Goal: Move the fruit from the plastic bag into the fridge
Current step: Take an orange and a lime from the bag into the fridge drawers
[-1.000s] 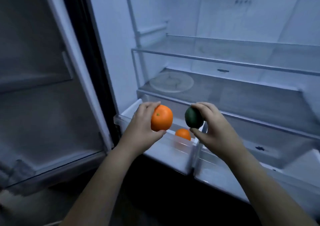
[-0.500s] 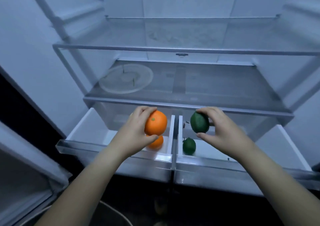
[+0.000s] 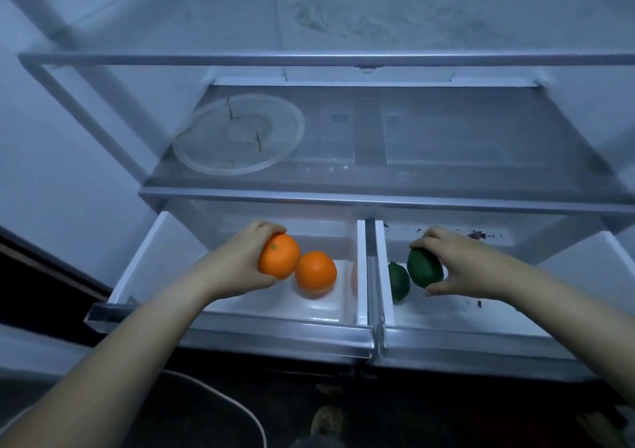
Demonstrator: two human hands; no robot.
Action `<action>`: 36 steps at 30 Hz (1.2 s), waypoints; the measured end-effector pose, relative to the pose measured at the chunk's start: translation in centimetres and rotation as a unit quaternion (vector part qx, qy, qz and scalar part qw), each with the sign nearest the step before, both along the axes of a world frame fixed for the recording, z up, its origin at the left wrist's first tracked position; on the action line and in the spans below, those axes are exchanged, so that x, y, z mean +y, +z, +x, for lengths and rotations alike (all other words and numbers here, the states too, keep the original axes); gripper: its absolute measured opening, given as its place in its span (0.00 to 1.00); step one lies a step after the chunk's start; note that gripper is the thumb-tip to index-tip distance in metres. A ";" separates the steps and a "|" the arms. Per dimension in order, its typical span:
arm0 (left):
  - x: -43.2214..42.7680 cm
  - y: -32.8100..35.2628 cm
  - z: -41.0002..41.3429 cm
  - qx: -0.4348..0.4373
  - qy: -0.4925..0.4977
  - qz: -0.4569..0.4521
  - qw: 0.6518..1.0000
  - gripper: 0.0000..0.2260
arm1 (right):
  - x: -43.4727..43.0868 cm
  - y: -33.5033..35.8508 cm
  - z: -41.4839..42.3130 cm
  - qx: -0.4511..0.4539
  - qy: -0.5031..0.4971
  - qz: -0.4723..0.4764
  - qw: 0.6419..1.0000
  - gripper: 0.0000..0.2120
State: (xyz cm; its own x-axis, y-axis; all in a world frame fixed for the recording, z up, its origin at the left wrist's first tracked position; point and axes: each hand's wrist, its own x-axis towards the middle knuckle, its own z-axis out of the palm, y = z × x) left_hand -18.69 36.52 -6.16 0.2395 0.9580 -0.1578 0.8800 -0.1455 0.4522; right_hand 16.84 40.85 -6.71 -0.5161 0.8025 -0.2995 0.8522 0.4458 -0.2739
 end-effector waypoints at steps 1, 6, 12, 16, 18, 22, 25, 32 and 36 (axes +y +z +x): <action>0.5 -0.3 -0.2 0.018 0.000 -0.018 1.000 0.33 | 0.4 -0.4 0.0 -0.013 -0.002 -0.005 1.000 0.35; 2.9 -1.6 -0.2 0.150 -0.012 -0.106 0.983 0.36 | 2.1 -2.1 -0.1 -0.062 -0.018 -0.047 0.997 0.33; 4.3 -3.7 0.1 0.185 -0.020 -0.144 0.972 0.36 | 3.3 -3.7 -0.2 -0.083 -0.019 -0.060 0.995 0.32; 4.5 -4.6 0.1 0.192 -0.033 -0.148 0.970 0.36 | 3.3 -4.9 0.0 -0.082 -0.018 -0.068 0.994 0.31; 4.5 -5.0 0.1 0.199 -0.038 -0.149 0.968 0.37 | 3.2 -5.4 0.1 -0.076 -0.021 -0.070 0.994 0.30; 4.4 -5.8 0.1 0.197 -0.038 -0.148 0.968 0.37 | 3.2 -5.9 0.2 -0.063 -0.027 -0.078 0.995 0.30; 4.4 -6.1 0.2 0.191 -0.040 -0.148 0.970 0.37 | 3.3 -6.5 0.4 -0.063 -0.029 -0.082 0.994 0.31; 4.3 -6.9 0.2 0.176 -0.037 -0.158 0.971 0.39 | 3.3 -7.2 0.8 -0.073 -0.037 -0.089 0.993 0.34; 4.2 -7.2 0.3 0.170 -0.037 -0.167 0.971 0.38 | 3.3 -7.6 0.9 -0.080 -0.044 -0.094 0.991 0.33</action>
